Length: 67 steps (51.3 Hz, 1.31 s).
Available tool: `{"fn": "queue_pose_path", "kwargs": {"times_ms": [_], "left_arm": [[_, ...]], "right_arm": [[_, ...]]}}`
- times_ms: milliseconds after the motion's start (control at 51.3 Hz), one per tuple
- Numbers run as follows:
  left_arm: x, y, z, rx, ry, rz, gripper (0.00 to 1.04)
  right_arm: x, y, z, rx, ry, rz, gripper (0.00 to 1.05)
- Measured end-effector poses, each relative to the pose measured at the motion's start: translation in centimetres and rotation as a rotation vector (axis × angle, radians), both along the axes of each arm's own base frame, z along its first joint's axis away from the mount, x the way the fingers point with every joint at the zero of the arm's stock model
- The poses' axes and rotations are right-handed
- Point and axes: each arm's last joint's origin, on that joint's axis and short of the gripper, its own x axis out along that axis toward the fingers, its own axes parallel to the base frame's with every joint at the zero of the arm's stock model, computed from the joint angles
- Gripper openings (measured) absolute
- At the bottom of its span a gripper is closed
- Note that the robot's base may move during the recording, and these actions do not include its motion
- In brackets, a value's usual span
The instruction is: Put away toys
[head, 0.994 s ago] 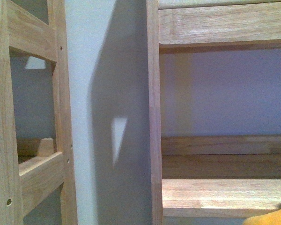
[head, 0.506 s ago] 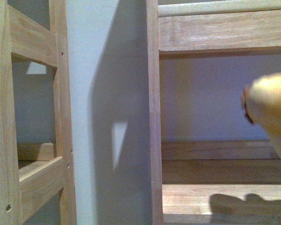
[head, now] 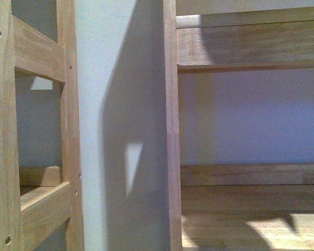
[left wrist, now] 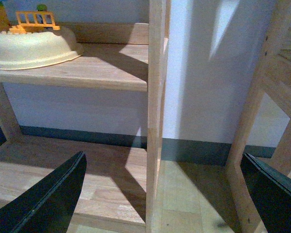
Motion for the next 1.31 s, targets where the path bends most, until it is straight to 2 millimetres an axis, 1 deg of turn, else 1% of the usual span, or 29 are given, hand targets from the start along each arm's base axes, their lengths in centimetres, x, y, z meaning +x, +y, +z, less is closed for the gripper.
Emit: {"fn": "queue_pose_path", "kwargs": {"times_ms": [136, 273, 390, 506, 701, 916, 1110, 1305], "left_arm": [[0.0, 0.0, 0.0, 0.000, 0.000, 0.000, 0.99], [0.0, 0.0, 0.0, 0.000, 0.000, 0.000, 0.99], [0.0, 0.0, 0.0, 0.000, 0.000, 0.000, 0.99], [0.0, 0.0, 0.0, 0.000, 0.000, 0.000, 0.99], [0.0, 0.0, 0.0, 0.000, 0.000, 0.000, 0.99], [0.0, 0.0, 0.0, 0.000, 0.000, 0.000, 0.99], [0.0, 0.0, 0.0, 0.000, 0.000, 0.000, 0.99], [0.0, 0.0, 0.0, 0.000, 0.000, 0.000, 0.99]], "right_arm": [[3.8, 1.7, 1.2, 0.005, 0.048, 0.003, 0.07], [6.8, 3.0, 2.1, 0.012, 0.092, 0.008, 0.07], [10.1, 4.1, 3.4, 0.070, 0.129, 0.027, 0.07], [12.6, 4.8, 3.8, 0.119, 0.154, 0.027, 0.07], [15.2, 5.2, 3.5, 0.151, 0.196, 0.021, 0.07], [17.3, 5.2, 2.9, 0.197, 0.243, 0.021, 0.07], [18.5, 4.8, 2.2, 0.265, 0.280, 0.043, 0.07], [19.0, 4.4, 1.9, 0.376, 0.311, 0.142, 0.07]]}}
